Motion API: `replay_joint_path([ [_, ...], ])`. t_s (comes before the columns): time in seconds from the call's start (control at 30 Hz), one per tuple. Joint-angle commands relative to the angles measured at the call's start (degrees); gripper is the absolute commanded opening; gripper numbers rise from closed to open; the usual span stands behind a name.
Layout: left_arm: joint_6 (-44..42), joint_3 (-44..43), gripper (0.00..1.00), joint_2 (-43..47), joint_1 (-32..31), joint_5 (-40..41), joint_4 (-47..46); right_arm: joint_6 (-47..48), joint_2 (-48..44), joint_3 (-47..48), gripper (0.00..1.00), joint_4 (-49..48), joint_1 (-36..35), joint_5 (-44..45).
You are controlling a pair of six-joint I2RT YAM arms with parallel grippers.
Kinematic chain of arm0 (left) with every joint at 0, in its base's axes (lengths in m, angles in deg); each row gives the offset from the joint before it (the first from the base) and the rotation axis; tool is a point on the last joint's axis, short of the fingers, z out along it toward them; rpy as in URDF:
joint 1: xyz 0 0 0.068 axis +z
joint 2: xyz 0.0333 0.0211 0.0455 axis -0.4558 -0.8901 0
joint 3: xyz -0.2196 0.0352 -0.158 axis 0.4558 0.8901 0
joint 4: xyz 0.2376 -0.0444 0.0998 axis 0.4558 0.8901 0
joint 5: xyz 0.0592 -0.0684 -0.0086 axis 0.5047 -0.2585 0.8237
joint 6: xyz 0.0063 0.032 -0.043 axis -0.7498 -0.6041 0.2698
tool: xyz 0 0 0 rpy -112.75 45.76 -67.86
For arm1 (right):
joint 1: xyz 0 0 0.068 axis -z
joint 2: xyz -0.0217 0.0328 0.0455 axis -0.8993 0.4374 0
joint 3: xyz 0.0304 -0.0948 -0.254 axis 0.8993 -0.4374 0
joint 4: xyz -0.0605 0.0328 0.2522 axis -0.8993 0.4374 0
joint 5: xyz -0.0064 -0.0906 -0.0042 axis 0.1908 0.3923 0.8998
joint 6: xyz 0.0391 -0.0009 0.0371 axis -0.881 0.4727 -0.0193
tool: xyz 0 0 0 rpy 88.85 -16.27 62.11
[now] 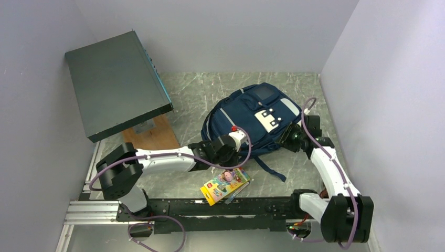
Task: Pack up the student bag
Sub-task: Zip the student bag at the center of the board.
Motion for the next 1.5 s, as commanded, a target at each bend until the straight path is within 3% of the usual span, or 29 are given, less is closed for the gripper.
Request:
replay_joint_path([
  [0.0,-0.4,-4.1,0.0,-1.2,0.1,-6.6,-2.3,-3.7,-7.4,-3.2,0.44,-0.5,-3.0,-5.1],
  [0.13,0.9,-4.7,0.0,-2.3,0.1,-9.7,-3.4,-13.1,-15.3,-7.4,0.58,-1.5,-3.8,-5.9],
  [0.23,1.6,-4.3,0.0,-2.3,0.2,-10.8,-4.0,-21.6,-18.7,-12.3,0.62,-5.4,-3.8,-13.1],
  [0.37,1.8,-3.8,0.0,-1.7,0.2,-10.7,-4.0,-35.7,-20.7,-22.5,0.66,-22.7,-6.2,-20.9],
  [0.83,2.2,-2.7,0.0,-0.4,0.3,-5.5,-1.0,-47.4,-10.2,-26.9,0.59,-39.1,-18.9,-1.9],
  [0.93,2.3,-2.1,0.0,-0.2,0.5,-5.7,-1.8,-48.6,-8.7,-26.5,0.53,-39.7,-20.6,-0.3],
  [1.1,2.8,-2.1,0.0,-1.1,1.8,-6.8,-2.9,-51.6,-9.1,-26.7,0.26,-39.8,-22.3,0.1],
  [1.3,5.0,-2.1,0.0,-3.5,4.5,-11.4,-5.8,-58.2,-11.7,-27.8,0.01,-39.5,-24.8,1.1],
  [1.47,6.8,-2.7,0.05,-5.2,5.4,-13.0,-7.0,-61.4,-13.5,-28.3,0.0,-39.1,-26.8,2.8],
])
